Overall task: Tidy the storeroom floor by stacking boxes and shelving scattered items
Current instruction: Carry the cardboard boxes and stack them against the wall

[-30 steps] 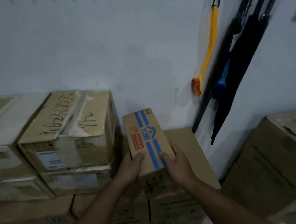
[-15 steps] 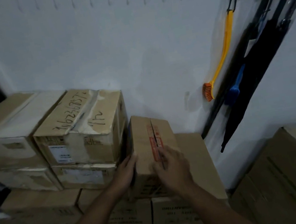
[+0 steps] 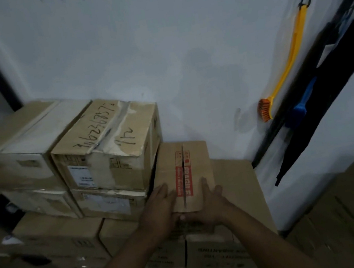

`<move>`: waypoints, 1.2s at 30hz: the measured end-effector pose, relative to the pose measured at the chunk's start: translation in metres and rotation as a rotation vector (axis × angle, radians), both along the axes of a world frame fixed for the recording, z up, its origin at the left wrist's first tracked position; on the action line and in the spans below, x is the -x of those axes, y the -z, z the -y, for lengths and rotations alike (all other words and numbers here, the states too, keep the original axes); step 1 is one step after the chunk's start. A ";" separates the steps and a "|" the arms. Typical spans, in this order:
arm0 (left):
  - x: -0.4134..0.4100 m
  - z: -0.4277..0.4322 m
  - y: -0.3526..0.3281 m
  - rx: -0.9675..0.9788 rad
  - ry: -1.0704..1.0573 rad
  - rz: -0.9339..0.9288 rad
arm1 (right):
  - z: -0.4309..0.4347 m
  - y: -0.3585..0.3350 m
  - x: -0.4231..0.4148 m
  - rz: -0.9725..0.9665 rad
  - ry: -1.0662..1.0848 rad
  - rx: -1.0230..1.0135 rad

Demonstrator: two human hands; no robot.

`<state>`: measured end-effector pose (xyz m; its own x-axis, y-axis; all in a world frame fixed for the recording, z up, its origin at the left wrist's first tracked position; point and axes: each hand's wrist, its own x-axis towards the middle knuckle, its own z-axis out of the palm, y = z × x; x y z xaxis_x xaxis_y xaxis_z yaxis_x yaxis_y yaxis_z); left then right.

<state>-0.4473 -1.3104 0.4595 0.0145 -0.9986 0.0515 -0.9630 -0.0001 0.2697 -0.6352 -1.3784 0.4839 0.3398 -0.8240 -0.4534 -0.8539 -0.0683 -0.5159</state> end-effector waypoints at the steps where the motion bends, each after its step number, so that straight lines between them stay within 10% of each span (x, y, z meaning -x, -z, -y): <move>1: -0.002 0.004 -0.001 0.005 -0.006 -0.011 | 0.005 0.000 0.000 0.020 -0.022 -0.009; 15: -0.023 0.027 0.026 0.065 -0.012 -0.196 | 0.036 0.027 -0.009 0.018 -0.067 0.111; 22: -0.027 -0.011 0.028 0.241 0.079 -0.088 | 0.010 0.031 -0.013 -0.299 -0.155 0.606; 36: -0.023 -0.213 0.105 0.206 -0.450 -0.219 | -0.095 0.102 -0.023 0.070 -0.643 0.934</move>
